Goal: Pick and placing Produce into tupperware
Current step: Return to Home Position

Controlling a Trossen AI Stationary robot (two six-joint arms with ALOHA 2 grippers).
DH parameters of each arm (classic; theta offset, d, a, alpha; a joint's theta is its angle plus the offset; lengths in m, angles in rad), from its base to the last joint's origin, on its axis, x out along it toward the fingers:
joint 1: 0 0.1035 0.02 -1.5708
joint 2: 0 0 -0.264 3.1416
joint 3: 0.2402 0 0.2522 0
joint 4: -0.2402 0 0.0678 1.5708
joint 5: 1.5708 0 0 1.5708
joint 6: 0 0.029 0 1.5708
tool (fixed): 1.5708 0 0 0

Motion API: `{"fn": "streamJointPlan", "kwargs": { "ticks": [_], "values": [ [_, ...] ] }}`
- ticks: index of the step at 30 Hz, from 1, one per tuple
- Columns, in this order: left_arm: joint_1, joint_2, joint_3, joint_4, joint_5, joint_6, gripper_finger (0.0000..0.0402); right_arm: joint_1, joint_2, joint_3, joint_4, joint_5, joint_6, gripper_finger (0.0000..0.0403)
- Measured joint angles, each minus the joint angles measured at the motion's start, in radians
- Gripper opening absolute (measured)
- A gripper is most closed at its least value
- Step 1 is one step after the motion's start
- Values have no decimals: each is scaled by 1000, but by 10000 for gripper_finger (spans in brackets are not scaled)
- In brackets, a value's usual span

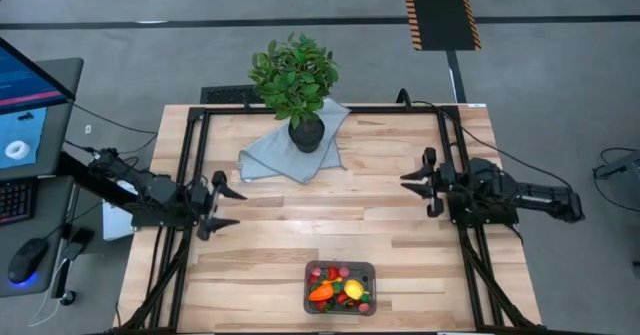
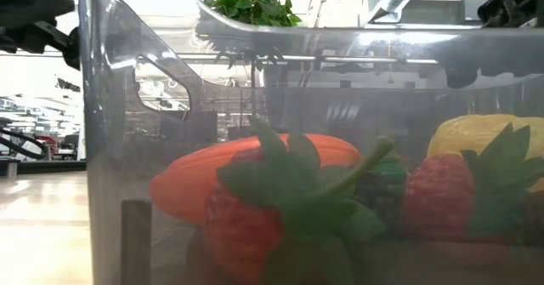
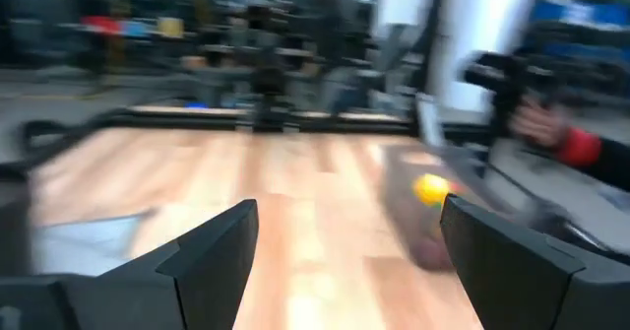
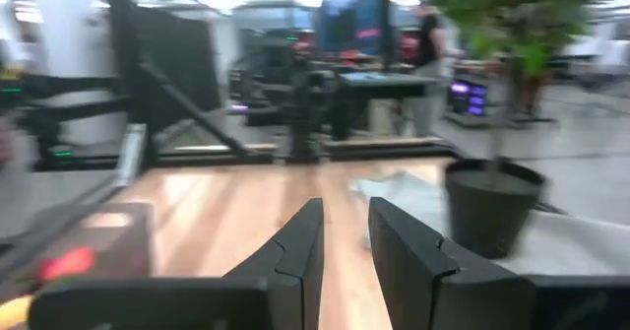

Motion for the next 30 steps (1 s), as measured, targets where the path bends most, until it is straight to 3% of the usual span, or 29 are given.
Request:
{"fn": "streamJointPlan", "kwargs": {
  "ticks": [2, 5, 8, 10, 16, 26, 30],
  "values": [
    [-1, 0, 5, -24, 63, 20, 307, 12, 0, 0, 4, -44, 1, 108],
    [0, 0, 26, -106, 45, 56, 307, 36, 0, 0, 6, -60, 15, 108],
    [-2, 0, 33, -140, 51, -60, 307, 49, 0, 0, 7, -59, 17, 108],
    [-2, 6, 33, -138, 80, -54, 307, 49, 0, 0, 6, -45, 33, 108],
    [53, 7, 17, -70, -4, -9, 307, 49, 0, 0, 6, -34, 25, 108],
    [308, -3, 16, -70, 35, 94, 307, 46, 0, -1, 3, -20, 9, 108],
    [438, -2, 16, -73, 81, 103, 307, 10, 1, -1, -14, 59, 8, 108]
  ]
}}
